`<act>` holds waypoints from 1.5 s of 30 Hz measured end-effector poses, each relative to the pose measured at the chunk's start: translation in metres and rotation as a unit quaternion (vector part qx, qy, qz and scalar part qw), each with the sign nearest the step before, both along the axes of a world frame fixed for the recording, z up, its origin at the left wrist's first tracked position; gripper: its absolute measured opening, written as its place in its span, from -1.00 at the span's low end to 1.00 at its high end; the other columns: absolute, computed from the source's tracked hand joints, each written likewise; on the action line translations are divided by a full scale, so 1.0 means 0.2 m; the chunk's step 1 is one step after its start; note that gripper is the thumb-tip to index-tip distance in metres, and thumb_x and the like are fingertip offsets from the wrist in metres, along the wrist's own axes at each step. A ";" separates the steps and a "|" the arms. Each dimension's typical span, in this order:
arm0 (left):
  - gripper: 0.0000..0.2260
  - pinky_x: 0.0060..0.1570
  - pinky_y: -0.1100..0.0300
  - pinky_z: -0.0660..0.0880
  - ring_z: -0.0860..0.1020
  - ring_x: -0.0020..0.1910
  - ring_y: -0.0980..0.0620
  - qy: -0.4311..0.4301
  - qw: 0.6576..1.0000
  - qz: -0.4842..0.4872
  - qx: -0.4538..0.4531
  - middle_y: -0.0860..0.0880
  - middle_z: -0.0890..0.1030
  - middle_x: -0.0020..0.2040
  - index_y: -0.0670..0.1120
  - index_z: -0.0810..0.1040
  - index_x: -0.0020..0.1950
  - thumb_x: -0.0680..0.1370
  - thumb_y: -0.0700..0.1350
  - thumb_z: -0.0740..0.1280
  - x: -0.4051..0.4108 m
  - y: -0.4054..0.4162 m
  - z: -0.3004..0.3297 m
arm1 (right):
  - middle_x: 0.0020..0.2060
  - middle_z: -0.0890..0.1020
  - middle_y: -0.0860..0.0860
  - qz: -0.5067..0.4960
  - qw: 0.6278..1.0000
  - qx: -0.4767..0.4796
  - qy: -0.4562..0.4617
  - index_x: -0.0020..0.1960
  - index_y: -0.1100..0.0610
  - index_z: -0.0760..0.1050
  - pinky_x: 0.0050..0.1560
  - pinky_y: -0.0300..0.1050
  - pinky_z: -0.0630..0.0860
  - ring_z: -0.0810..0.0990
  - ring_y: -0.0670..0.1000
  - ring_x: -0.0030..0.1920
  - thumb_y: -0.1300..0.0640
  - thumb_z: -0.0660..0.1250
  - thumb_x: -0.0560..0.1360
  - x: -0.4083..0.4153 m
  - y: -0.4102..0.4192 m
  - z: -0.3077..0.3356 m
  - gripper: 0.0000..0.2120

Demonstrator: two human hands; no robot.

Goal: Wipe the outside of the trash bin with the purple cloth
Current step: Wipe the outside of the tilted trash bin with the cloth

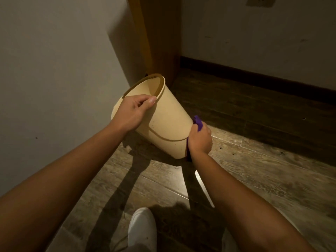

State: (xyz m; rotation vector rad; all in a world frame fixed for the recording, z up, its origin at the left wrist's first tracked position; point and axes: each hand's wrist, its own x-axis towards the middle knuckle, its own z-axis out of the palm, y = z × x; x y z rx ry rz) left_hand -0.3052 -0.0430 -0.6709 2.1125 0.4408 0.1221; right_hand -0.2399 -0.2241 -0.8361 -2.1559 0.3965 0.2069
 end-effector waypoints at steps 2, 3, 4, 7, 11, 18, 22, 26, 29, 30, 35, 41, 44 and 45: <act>-0.70 0.29 -0.11 0.46 0.51 0.22 0.02 -0.005 1.000 0.000 0.001 0.07 0.62 0.16 -0.07 0.63 0.31 0.68 0.03 0.26 0.00 0.00 0.00 | 0.24 0.60 0.08 -0.025 0.999 0.001 0.030 0.36 -0.01 0.50 0.16 0.11 0.52 0.59 0.18 0.13 -0.06 0.09 0.64 -0.01 -0.01 -0.04 -0.62; -0.70 0.29 -0.09 0.46 0.52 0.19 0.06 -0.008 1.000 0.000 -0.001 0.10 0.62 0.13 -0.07 0.63 0.31 0.68 0.02 0.26 0.00 0.00 0.00 | 0.21 0.62 0.09 -0.034 0.998 0.004 0.044 0.34 -0.01 0.50 0.16 0.13 0.54 0.60 0.18 0.11 -0.07 0.08 0.64 -0.01 -0.02 -0.05 -0.62; -0.70 0.28 -0.07 0.46 0.52 0.17 0.09 -0.009 1.000 0.001 -0.004 0.14 0.62 0.10 -0.07 0.63 0.31 0.68 0.01 0.26 0.00 0.00 0.00 | 0.18 0.63 0.09 -0.039 0.997 0.007 0.059 0.34 -0.01 0.49 0.16 0.15 0.55 0.60 0.19 0.10 -0.08 0.08 0.64 -0.01 -0.02 -0.05 -0.63; -0.71 0.28 -0.07 0.46 0.52 0.15 0.11 -0.004 1.000 0.001 0.001 0.15 0.61 0.09 -0.06 0.63 0.31 0.67 0.02 0.26 -0.01 0.01 -0.01 | 0.17 0.63 0.14 -0.029 0.991 -0.013 0.131 0.45 0.01 0.41 0.07 0.07 0.50 0.60 0.22 0.09 -0.09 0.08 0.69 0.01 -0.08 -0.08 -0.60; -0.65 0.31 -0.15 0.46 0.52 0.26 -0.05 0.005 1.000 0.012 0.014 -0.01 0.63 0.25 -0.07 0.63 0.34 0.67 0.07 0.25 0.02 -0.01 -0.01 | 0.18 0.61 0.16 -0.042 0.987 -0.035 0.154 0.38 0.08 0.42 -0.02 0.02 0.41 0.54 0.18 0.00 -0.04 0.17 0.69 0.06 -0.21 0.01 -0.67; -0.64 0.01 0.11 0.37 0.46 0.17 -0.02 0.059 0.998 0.035 0.009 0.03 0.52 0.22 -0.04 0.62 0.34 0.67 0.11 0.24 0.14 -0.03 0.01 | -0.03 0.62 -0.03 0.002 0.984 0.167 -0.064 0.32 -0.04 0.45 -0.19 -0.13 0.50 0.64 -0.01 -0.12 -0.02 0.26 0.65 0.12 -0.04 0.50 -0.74; -0.76 -0.11 0.08 0.47 0.61 0.03 -0.05 0.071 0.992 0.052 -0.091 0.01 0.67 0.02 0.10 0.71 0.06 0.59 0.15 0.29 0.13 -0.03 -0.01 | 0.20 0.56 -0.02 0.050 0.974 0.177 -0.132 0.35 -0.03 0.45 0.05 -0.08 0.56 0.60 -0.04 0.04 -0.02 0.26 0.66 0.07 0.15 0.66 -0.72; -0.78 0.14 0.02 0.52 0.70 0.01 0.13 0.071 0.976 0.044 -0.202 0.13 0.75 -0.02 0.21 0.74 0.04 0.61 0.15 0.28 0.08 0.03 -0.05 | 0.39 0.46 -0.02 0.065 0.967 0.174 -0.177 0.44 0.00 0.41 0.22 -0.01 0.52 0.52 -0.01 0.24 -0.05 0.25 0.65 0.02 0.22 0.67 -0.62; -0.62 0.27 -0.13 0.49 0.68 0.16 -0.08 0.106 0.959 0.024 -0.263 -0.06 0.72 0.16 0.07 0.62 0.32 0.60 0.21 0.27 0.04 0.09 -0.09 | 0.46 0.43 -0.01 0.094 0.964 0.173 -0.177 0.53 -0.01 0.35 0.30 0.05 0.50 0.48 0.02 0.34 -0.08 0.24 0.64 0.00 0.23 0.65 -0.52; -0.61 0.25 -0.13 0.51 0.68 0.15 -0.10 0.109 0.958 0.024 -0.264 -0.07 0.72 0.16 0.08 0.61 0.32 0.60 0.23 0.26 0.04 0.09 -0.10 | 0.47 0.43 -0.01 0.115 0.963 0.166 -0.181 0.55 -0.02 0.33 0.31 0.03 0.50 0.48 0.02 0.36 -0.05 0.28 0.63 -0.01 0.23 0.65 -0.49; -0.56 0.33 -0.17 0.45 0.60 0.26 -0.14 0.103 0.965 0.044 -0.237 -0.06 0.66 0.25 0.08 0.55 0.40 0.64 0.25 0.17 0.05 0.04 -0.10 | 0.34 0.56 -0.06 0.141 0.954 0.125 -0.232 0.50 -0.04 0.40 0.19 -0.03 0.58 0.54 -0.07 0.24 -0.01 0.43 0.54 -0.01 0.17 0.61 -0.45; -0.65 0.18 0.09 0.53 0.67 0.12 0.11 0.071 0.953 0.069 -0.287 0.04 0.73 0.12 0.04 0.62 0.27 0.69 0.15 0.14 0.10 -0.03 -0.11 | 0.47 0.47 -0.04 0.141 0.952 0.094 -0.257 0.64 -0.17 0.08 0.30 0.04 0.45 0.45 0.03 0.38 -0.09 0.28 0.57 -0.14 0.30 0.61 -0.30; -0.64 0.12 0.08 0.56 0.68 0.15 0.03 0.067 0.949 0.087 -0.297 -0.01 0.74 0.10 0.00 0.65 0.26 0.65 0.16 0.22 0.09 -0.02 -0.14 | 0.64 0.22 0.10 0.179 0.948 0.000 -0.263 0.65 -0.17 0.13 0.54 0.35 0.17 0.15 0.28 0.60 -0.17 0.21 0.62 -0.17 0.32 0.56 -0.37; -0.66 0.14 0.06 0.56 0.66 0.18 0.00 0.059 0.953 0.085 -0.286 -0.02 0.74 0.10 0.00 0.66 0.24 0.63 0.14 0.25 0.10 -0.02 -0.14 | 0.64 0.21 0.11 0.195 0.941 -0.020 -0.277 0.64 -0.16 0.18 0.56 0.35 0.13 0.14 0.30 0.61 -0.19 0.20 0.62 -0.17 0.33 0.55 -0.40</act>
